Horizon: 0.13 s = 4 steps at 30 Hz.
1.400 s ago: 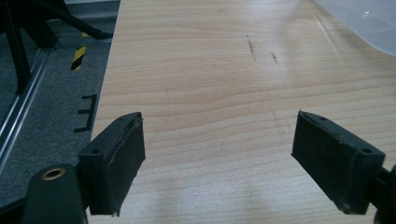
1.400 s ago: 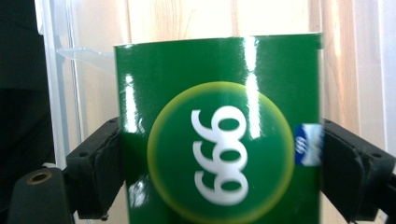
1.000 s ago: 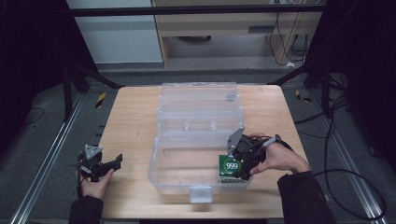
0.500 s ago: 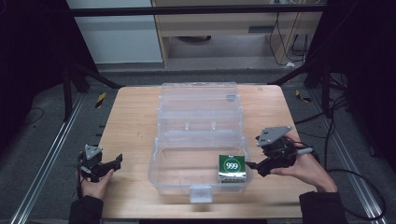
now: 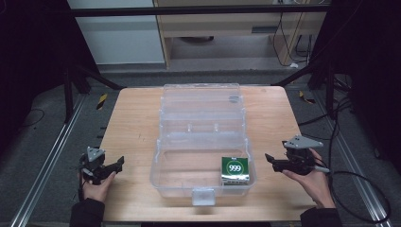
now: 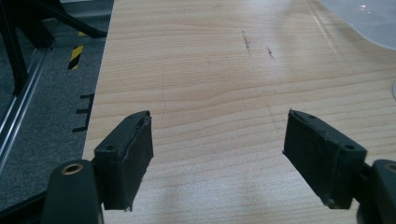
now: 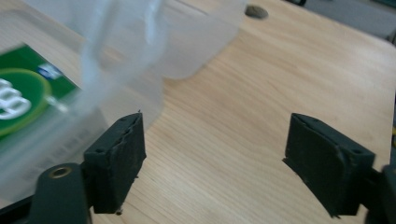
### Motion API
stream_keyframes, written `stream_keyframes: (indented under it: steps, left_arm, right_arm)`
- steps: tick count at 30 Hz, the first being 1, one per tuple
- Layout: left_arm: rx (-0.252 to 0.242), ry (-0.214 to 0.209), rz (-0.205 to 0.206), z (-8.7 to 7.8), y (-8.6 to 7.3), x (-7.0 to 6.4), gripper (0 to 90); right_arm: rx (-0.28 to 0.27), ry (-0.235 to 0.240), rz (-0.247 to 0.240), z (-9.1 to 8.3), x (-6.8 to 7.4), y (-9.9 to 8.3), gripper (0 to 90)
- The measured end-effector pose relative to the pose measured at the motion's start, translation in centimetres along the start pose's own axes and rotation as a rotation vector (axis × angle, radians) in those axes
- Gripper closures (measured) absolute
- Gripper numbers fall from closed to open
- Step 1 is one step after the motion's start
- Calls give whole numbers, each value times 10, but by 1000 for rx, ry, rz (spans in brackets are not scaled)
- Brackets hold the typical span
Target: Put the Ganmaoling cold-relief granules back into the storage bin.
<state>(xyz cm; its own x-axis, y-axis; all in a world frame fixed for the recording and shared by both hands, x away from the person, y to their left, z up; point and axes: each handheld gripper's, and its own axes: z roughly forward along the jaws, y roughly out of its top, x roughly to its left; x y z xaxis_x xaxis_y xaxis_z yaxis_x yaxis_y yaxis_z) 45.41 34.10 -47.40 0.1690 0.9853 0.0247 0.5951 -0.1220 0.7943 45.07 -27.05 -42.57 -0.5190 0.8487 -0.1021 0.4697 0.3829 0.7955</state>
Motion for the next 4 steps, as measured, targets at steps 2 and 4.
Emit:
stream_keyframes:
  steps: [2,4]
  left_arm:
    - [3,-1,-1,0,0,0,260]
    - [0,-2,1,0,0,0,293]
  right_arm:
    - [8,-16,20,5,-2,-8,237]
    - [16,-22,42,9,-4,-16,240]
